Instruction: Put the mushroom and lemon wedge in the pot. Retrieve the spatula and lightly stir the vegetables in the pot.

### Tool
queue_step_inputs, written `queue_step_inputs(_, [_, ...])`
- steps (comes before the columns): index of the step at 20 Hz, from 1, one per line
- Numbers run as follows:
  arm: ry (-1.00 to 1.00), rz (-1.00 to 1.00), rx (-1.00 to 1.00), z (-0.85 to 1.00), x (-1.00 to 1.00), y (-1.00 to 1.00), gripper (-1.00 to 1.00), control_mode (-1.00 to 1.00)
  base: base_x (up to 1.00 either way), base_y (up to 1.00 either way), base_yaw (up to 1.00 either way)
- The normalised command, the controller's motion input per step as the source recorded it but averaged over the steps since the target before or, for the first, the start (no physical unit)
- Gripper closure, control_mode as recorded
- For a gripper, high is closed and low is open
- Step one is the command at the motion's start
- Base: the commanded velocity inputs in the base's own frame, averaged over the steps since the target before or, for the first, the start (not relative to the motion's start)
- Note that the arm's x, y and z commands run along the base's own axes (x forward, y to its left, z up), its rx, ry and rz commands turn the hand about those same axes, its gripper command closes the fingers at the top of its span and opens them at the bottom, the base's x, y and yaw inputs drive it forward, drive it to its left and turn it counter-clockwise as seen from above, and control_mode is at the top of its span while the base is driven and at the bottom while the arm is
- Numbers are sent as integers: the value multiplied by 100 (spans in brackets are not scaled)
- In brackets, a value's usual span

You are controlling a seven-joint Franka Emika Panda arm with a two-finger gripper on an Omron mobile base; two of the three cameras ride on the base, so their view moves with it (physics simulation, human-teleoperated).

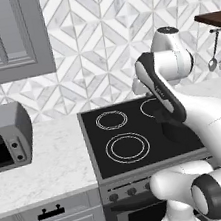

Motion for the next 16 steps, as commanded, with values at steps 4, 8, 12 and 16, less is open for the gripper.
queue_step_inputs(4, [0,0,0,0,0,0,-100,100,0,0,0])
queue_step_inputs(8, [0,0,0,0,0,0,-100,100,2,-2,0])
queue_step_inputs(12, [0,0,0,0,0,0,-100,100,0,-69,2])
queue_step_inputs(16, [0,0,0,0,0,0,-100,100,0,-85,0])
